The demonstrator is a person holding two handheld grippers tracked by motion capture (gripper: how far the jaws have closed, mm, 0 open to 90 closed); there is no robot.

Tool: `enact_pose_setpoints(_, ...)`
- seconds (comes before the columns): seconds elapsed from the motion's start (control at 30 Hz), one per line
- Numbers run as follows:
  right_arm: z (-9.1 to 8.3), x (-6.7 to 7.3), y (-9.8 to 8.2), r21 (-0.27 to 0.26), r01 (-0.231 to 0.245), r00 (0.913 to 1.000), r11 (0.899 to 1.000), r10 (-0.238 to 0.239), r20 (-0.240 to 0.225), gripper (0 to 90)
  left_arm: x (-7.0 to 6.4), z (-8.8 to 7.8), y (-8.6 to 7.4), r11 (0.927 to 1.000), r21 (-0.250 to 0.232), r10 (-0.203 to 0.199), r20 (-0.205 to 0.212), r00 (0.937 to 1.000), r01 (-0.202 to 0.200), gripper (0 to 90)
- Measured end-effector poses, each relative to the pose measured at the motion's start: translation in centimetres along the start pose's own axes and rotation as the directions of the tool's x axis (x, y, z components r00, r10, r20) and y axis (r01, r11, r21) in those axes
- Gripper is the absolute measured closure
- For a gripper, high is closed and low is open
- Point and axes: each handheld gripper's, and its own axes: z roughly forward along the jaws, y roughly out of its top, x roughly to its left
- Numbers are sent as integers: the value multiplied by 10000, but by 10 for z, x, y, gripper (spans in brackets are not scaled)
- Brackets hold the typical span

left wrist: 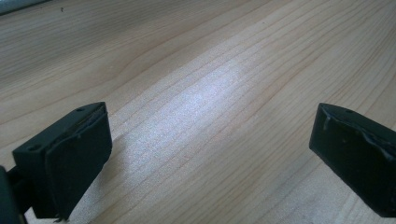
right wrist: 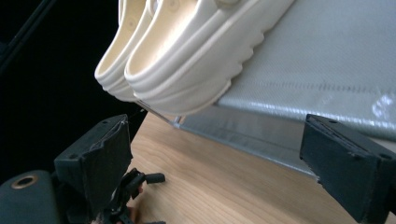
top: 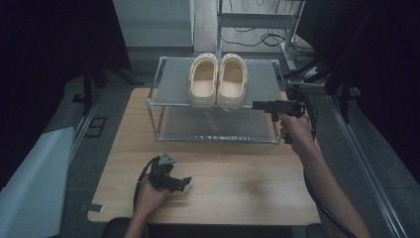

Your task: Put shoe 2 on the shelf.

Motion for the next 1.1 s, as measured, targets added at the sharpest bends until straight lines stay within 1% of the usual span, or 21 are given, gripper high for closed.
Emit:
enact_pose_setpoints(0.1, -2, -1, -6, 9, 140, 9999, 9999, -140, 13, 92, 0, 0, 0, 10000, -12, -24, 37, 10000, 24, 0)
enact_pose_setpoints(0.33, -6, -7, -18, 89, 158, 9999, 9998, -158, -6, 93, -1, 0, 0, 10000, -38, 32, 32, 10000, -32, 0)
enact_pose_setpoints(0.5, -8, -10, -27, 214, 389, 9992, 9990, -392, 105, 93, -1, 0, 0, 10000, -61, 0, 38, 10000, 0, 0)
enact_pose_setpoints(0.63, -11, -12, -35, 165, 509, 9986, 9986, -511, 114, 94, -1, 0, 0, 10000, -64, 9, 40, 10000, -9, 0)
enact_pose_setpoints(0.7, -13, -12, -39, 127, 618, 9979, 9980, -620, 180, 97, -1, 0, 0, 10000, -58, 41, 53, 10000, -41, 0)
enact_pose_setpoints(0.83, -17, -13, -47, 155, 991, 9941, 9950, -997, 430, 98, -2, 1, 0, 10000, -51, 44, 34, 10000, -44, 0)
enact_pose_setpoints(1.1, -19, -17, -65, 228, 1381, 9888, 9902, -1392, 546, 98, -2, 1, 0, 10000, -12, 85, 67, 9999, -85, 0)
